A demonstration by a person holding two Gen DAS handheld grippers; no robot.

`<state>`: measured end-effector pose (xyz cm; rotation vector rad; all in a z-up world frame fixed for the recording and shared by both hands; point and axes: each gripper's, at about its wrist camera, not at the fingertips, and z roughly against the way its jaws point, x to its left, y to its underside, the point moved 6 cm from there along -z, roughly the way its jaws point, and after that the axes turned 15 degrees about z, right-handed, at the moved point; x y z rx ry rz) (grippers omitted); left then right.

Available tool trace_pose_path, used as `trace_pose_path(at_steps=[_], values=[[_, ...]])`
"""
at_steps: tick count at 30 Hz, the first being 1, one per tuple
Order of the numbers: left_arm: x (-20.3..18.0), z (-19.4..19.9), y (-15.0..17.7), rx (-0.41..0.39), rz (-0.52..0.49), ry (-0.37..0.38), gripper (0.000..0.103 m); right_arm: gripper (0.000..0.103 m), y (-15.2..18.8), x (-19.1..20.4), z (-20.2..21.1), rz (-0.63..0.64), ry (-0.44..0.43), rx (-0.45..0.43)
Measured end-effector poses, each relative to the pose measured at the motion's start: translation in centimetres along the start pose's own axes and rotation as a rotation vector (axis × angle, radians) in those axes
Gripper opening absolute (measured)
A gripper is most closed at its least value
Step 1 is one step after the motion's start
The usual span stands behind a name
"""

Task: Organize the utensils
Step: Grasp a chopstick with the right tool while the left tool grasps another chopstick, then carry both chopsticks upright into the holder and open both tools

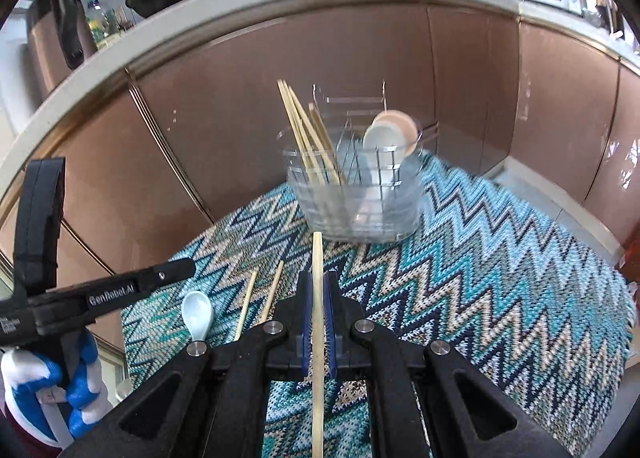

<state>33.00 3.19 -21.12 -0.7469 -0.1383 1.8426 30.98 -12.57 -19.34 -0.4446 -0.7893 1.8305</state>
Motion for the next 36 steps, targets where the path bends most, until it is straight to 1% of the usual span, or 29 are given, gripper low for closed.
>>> trace_pose_path(at_steps=[2,7,19,28,36], values=[[-0.1,1.0,0.3,-0.024,-0.016,0.003,0.0,0.006,-0.3,0.0,1.7,0.002,0.015,-0.025],[-0.7,3.2,1.2,-0.065,-0.039,0.018,0.0,0.006,-0.8,0.6,4.5,0.004,0.041,-0.074],[-1.6,9.7,2.3,-0.176,-0.072,0.071,0.0,0.006,-2.1,2.2,9.8,0.029,0.073,-0.194],[-2.4,13.7,1.1,-0.245,-0.071,0.146,0.0,0.006,-4.5,2.4,12.3,0.054,0.089,-0.284],[-3.7,17.0,-1.4,-0.328,-0.06,0.22,0.0,0.006,-7.9,1.8,13.5,0.073,0.085,-0.379]])
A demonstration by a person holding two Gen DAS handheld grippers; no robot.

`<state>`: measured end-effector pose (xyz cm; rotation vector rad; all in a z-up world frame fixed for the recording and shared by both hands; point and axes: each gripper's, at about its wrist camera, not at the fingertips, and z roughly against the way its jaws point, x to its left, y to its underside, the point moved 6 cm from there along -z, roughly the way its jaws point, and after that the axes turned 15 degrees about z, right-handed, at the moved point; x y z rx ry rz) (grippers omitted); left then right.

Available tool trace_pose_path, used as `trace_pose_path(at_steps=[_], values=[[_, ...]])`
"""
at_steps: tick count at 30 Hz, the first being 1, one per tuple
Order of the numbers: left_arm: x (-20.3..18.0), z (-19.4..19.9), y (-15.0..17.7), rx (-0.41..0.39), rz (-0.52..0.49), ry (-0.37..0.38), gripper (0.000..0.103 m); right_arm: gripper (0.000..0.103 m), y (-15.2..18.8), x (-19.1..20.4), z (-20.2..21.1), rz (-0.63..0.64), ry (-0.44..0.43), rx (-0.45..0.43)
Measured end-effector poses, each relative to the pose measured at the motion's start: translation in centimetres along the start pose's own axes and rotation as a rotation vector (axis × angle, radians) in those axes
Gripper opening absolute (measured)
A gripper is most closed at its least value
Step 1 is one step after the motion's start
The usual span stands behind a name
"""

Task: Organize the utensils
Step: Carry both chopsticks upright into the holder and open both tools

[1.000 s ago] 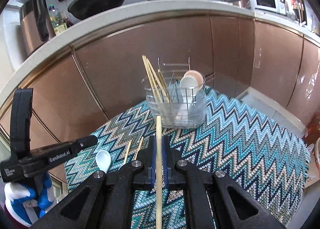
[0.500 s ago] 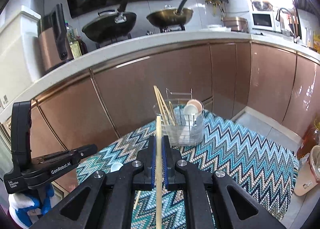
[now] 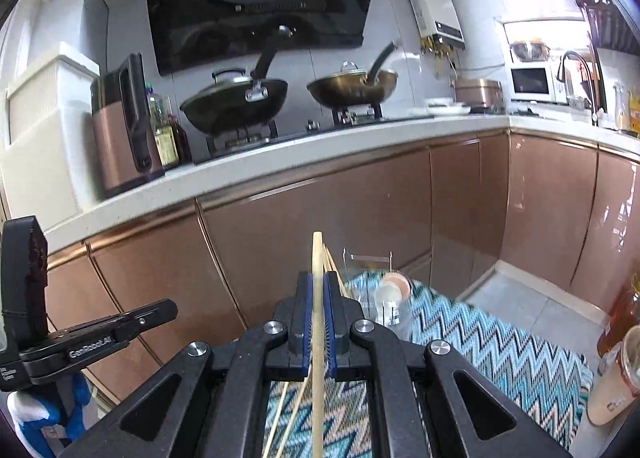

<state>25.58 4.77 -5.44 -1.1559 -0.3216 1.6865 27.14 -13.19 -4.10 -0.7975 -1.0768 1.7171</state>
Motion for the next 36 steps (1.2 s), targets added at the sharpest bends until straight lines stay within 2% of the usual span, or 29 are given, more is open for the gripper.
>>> trace_pose_path(at_steps=[7,15,21,27,30,36], values=[[-1.0,0.1,-3.2,-0.037,0.011,0.064,0.0,0.006,-2.8,-1.3,-1.7,0.004,-0.012,-0.075],[-2.3,-1.3,-7.9,-0.118,0.025,0.144,0.0,0.006,-5.3,-3.8,-5.0,-0.021,-0.022,-0.173],[-3.4,-5.0,-10.4,-0.159,0.048,0.234,0.0,0.006,-6.6,-6.3,-8.7,-0.073,-0.027,-0.265],[-4.4,-10.3,-10.8,-0.141,0.064,0.299,0.0,0.006,-6.3,-8.1,-12.6,-0.136,-0.051,-0.347],[-4.7,-12.7,-11.0,-0.134,0.061,0.319,0.0,0.006,-5.9,-8.5,-14.2,-0.171,-0.084,-0.379],[-4.3,-16.4,-10.6,-0.107,0.072,0.32,0.0,0.006,-4.9,-8.6,-16.5,-0.171,-0.089,-0.398]])
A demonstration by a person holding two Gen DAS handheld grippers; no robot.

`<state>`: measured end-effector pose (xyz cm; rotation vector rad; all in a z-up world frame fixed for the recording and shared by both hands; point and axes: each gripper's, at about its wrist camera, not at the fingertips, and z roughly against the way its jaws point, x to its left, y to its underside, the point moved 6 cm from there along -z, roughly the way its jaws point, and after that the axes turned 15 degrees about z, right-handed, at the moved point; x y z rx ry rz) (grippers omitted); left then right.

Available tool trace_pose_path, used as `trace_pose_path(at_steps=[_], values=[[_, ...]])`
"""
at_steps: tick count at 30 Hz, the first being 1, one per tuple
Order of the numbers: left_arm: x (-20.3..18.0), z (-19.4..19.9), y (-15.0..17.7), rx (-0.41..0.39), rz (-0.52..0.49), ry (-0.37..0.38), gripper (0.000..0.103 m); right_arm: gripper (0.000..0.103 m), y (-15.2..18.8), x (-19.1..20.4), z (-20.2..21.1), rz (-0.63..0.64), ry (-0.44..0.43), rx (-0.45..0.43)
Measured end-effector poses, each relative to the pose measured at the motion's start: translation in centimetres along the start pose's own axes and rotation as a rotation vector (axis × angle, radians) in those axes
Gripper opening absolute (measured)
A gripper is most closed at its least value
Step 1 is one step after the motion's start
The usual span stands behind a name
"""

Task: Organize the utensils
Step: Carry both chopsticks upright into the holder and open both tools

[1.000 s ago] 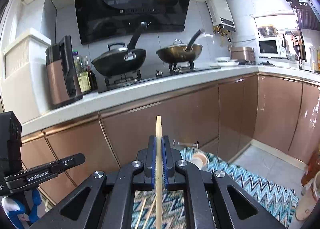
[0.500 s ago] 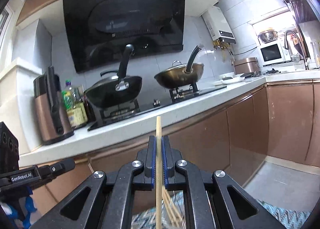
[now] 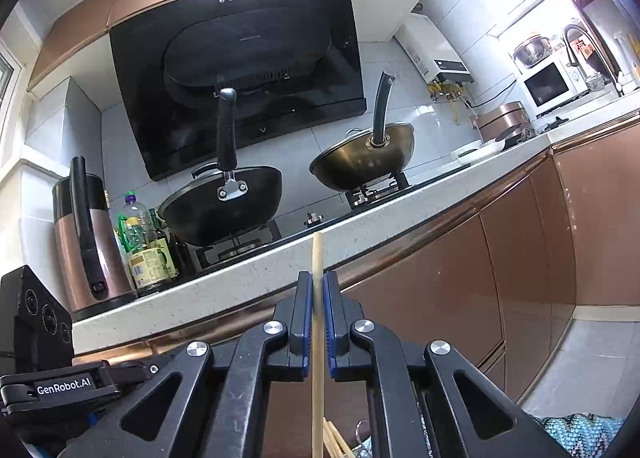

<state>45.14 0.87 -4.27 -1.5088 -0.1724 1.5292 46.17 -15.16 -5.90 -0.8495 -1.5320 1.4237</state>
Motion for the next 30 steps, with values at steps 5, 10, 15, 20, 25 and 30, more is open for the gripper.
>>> trace_pose_path(at_steps=[5,10,15,20,25,30], values=[[2.0,-1.2,1.5,0.035,0.007,-0.039,0.0,0.006,1.4,0.0,-0.9,0.038,0.034,0.006],[4.3,-0.7,3.4,0.079,0.023,-0.104,0.0,0.006,3.0,0.4,-1.5,0.063,0.06,0.014],[6.5,0.3,4.8,0.102,0.035,-0.175,0.0,0.006,5.0,0.9,-2.1,0.089,0.071,0.042],[8.5,1.2,6.1,0.137,0.05,-0.243,0.0,0.007,7.3,1.6,-1.3,0.143,0.083,0.095],[10.4,0.7,8.5,0.263,0.091,-0.305,0.0,0.007,8.2,1.5,-0.6,0.145,0.08,0.137],[11.4,1.3,9.9,0.311,0.11,-0.332,0.0,0.006,7.3,0.4,-0.4,0.064,0.049,0.146]])
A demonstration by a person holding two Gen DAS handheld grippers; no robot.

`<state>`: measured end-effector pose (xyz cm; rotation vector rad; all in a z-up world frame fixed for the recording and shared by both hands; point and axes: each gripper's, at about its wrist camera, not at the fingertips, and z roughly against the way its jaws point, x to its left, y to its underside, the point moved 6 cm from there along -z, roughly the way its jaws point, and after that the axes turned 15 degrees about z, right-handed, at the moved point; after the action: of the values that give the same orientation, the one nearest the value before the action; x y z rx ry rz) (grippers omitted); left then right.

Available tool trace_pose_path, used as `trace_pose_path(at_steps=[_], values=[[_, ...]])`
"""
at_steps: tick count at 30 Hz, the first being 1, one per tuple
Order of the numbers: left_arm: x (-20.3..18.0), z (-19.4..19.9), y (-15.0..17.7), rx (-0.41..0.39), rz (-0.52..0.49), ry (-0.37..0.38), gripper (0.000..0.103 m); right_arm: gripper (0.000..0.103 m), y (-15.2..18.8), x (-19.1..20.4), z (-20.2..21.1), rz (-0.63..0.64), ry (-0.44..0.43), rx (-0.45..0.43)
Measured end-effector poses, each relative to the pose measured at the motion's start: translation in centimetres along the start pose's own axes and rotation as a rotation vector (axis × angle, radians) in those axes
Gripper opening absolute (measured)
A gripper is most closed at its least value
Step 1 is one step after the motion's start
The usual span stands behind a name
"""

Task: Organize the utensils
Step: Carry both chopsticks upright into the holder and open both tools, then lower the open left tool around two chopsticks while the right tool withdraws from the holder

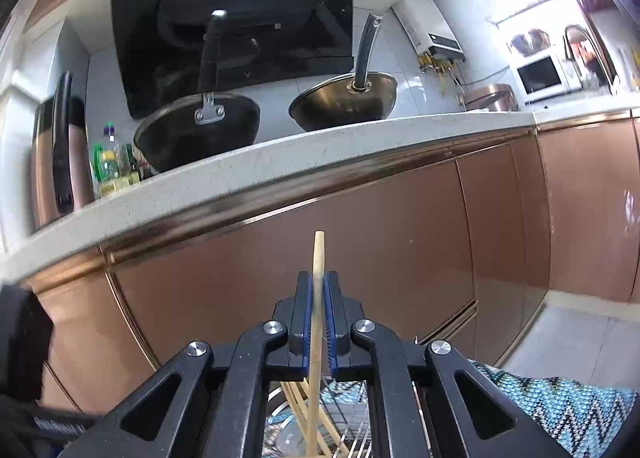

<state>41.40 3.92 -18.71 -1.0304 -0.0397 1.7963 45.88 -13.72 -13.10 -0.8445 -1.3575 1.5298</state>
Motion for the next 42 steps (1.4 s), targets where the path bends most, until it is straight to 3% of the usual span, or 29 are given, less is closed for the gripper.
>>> trace_pose_path(at_steps=[7,13,17,24,25,27,28,35,42], values=[[0.2,0.8,-0.2,-0.008,0.003,0.014,0.0,0.006,-4.8,0.6,2.0,-0.012,-0.034,-0.097],[0.4,0.7,0.0,0.001,0.009,0.012,0.0,0.006,-6.9,1.3,1.4,0.04,0.008,-0.157],[0.5,0.7,0.1,-0.004,0.007,0.0,0.0,0.006,-5.9,1.5,0.2,0.086,0.054,-0.164],[1.8,0.1,0.3,-0.001,0.008,-0.06,0.003,0.009,-0.2,1.6,-0.8,0.116,0.064,-0.06],[2.1,-0.2,0.3,0.009,0.012,-0.074,0.003,0.012,0.1,1.5,-0.4,0.109,0.063,-0.056],[2.4,-0.6,0.6,0.037,0.018,-0.092,0.004,0.031,0.2,1.2,0.4,0.1,0.065,-0.052],[2.5,-0.7,0.7,0.049,0.018,-0.101,0.005,0.033,0.1,1.0,0.8,0.095,0.065,-0.051],[2.2,-1.9,2.7,0.177,0.003,-0.129,0.005,0.033,-0.4,0.1,4.3,0.073,0.063,-0.019],[3.5,-4.6,5.7,0.339,0.001,-0.247,0.005,0.033,0.8,-1.3,8.5,0.054,0.064,0.071]])
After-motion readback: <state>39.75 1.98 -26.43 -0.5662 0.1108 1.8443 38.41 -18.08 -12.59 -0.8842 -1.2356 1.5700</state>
